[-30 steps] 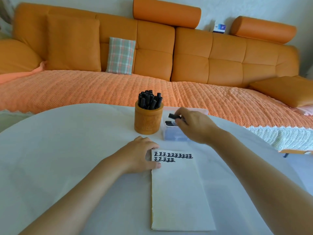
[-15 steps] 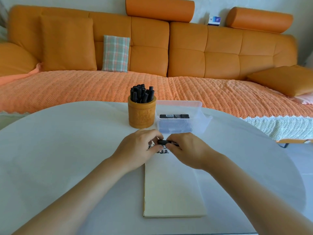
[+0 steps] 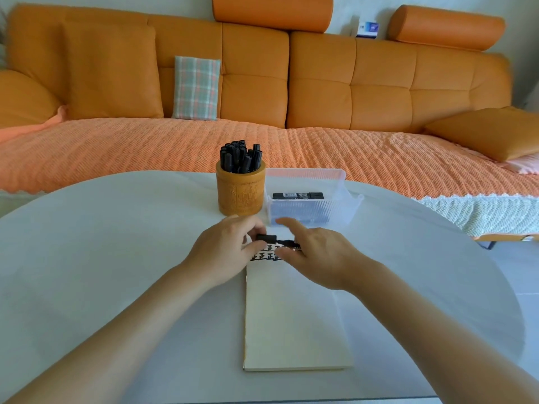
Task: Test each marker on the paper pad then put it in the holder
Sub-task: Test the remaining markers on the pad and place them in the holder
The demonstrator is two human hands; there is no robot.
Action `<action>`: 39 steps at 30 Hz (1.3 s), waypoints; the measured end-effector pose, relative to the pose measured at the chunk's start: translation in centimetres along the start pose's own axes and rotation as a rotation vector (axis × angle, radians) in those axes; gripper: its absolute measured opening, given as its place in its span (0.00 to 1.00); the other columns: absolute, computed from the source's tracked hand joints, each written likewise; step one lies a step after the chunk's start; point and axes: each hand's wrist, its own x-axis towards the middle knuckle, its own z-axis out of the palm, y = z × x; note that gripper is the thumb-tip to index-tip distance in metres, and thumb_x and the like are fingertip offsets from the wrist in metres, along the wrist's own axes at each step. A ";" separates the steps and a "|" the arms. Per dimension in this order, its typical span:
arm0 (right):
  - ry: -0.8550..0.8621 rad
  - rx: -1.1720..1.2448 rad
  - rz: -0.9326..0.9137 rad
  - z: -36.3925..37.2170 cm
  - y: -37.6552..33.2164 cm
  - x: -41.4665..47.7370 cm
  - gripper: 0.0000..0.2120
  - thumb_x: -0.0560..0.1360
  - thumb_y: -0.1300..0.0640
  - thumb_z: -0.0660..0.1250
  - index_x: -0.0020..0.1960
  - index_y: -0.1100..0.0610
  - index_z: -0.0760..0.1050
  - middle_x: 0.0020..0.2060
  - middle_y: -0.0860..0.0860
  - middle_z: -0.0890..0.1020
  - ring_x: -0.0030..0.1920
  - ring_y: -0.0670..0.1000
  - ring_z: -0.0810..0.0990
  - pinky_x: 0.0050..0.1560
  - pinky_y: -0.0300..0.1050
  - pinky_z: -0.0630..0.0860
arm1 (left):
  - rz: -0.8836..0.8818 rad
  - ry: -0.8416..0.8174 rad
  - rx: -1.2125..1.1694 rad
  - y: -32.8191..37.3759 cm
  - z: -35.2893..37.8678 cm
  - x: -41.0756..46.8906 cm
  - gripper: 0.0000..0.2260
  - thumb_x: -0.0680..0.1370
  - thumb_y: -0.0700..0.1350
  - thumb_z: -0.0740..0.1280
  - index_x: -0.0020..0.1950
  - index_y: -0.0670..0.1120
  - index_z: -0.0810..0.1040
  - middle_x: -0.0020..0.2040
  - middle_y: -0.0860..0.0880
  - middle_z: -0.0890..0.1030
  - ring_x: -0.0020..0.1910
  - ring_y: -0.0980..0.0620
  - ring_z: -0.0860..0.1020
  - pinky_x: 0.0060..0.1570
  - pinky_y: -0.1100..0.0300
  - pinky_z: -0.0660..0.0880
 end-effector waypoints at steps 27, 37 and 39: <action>0.212 1.031 0.335 1.6 1.8 -2.0 0.04 0.74 0.69 0.68 0.43 0.62 0.75 0.35 0.58 0.82 0.31 0.54 0.77 0.32 0.41 0.71 | -0.063 -0.280 0.213 -3.3 1.3 -0.7 0.41 0.68 0.75 0.47 0.75 0.55 0.61 0.75 0.59 0.60 0.75 0.58 0.55 0.72 0.56 0.51; 0.239 0.940 0.376 2.6 1.8 -1.4 0.11 0.74 0.66 0.70 0.37 0.59 0.69 0.31 0.58 0.77 0.26 0.49 0.69 0.27 0.38 0.65 | -0.049 -0.298 0.217 -3.6 1.4 -0.7 0.43 0.66 0.77 0.48 0.76 0.55 0.60 0.75 0.58 0.60 0.75 0.57 0.54 0.73 0.55 0.51; 0.240 0.946 0.370 2.7 1.8 -1.4 0.11 0.74 0.66 0.70 0.37 0.60 0.70 0.31 0.58 0.77 0.26 0.49 0.68 0.27 0.38 0.65 | -0.047 -0.298 0.224 -3.6 1.4 -0.6 0.43 0.66 0.77 0.49 0.75 0.55 0.60 0.75 0.58 0.60 0.75 0.57 0.54 0.73 0.55 0.52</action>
